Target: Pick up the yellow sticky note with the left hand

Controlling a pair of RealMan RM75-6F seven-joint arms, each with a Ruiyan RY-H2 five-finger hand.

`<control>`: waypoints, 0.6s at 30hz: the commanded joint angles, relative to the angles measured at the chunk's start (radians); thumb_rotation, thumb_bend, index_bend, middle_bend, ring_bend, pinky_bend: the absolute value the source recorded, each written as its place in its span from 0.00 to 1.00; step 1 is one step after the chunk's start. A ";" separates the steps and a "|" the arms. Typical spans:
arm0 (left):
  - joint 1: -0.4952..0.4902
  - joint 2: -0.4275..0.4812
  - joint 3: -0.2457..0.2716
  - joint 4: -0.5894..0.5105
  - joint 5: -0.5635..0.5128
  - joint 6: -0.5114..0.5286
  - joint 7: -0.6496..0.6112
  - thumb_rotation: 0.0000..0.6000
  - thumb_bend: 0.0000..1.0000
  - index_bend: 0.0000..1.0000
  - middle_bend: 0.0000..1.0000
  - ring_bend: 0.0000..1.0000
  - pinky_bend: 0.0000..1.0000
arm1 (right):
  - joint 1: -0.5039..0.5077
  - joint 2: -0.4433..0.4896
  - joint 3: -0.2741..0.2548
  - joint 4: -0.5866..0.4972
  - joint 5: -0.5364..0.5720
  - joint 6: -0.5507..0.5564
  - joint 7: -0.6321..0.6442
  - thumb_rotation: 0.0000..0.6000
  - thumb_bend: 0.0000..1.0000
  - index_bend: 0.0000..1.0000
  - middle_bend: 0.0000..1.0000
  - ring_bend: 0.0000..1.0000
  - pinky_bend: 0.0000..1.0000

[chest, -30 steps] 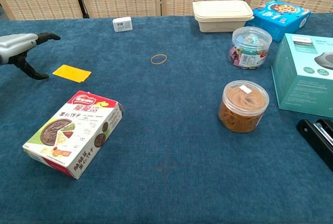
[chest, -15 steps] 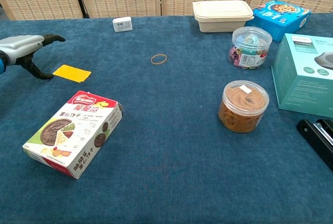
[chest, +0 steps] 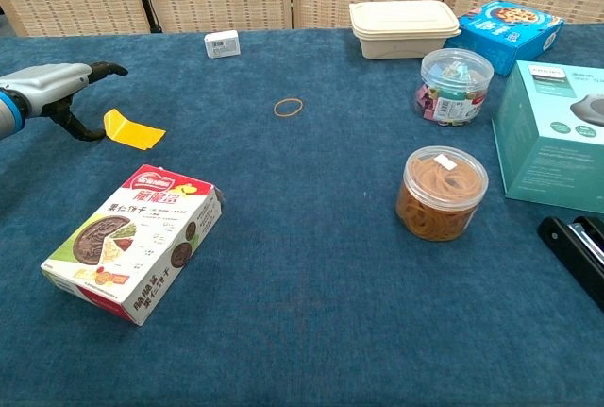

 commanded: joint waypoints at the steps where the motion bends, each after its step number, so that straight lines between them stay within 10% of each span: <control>1: 0.002 0.002 0.002 -0.004 0.003 0.004 -0.006 1.00 0.28 0.00 0.00 0.00 0.00 | 0.000 0.000 -0.001 -0.001 -0.002 0.001 -0.001 1.00 0.00 0.00 0.00 0.00 0.00; 18: 0.012 0.016 0.012 -0.031 0.005 0.004 0.028 1.00 0.36 0.32 0.00 0.00 0.00 | 0.001 0.002 -0.004 -0.005 -0.008 -0.001 0.005 1.00 0.00 0.00 0.00 0.00 0.00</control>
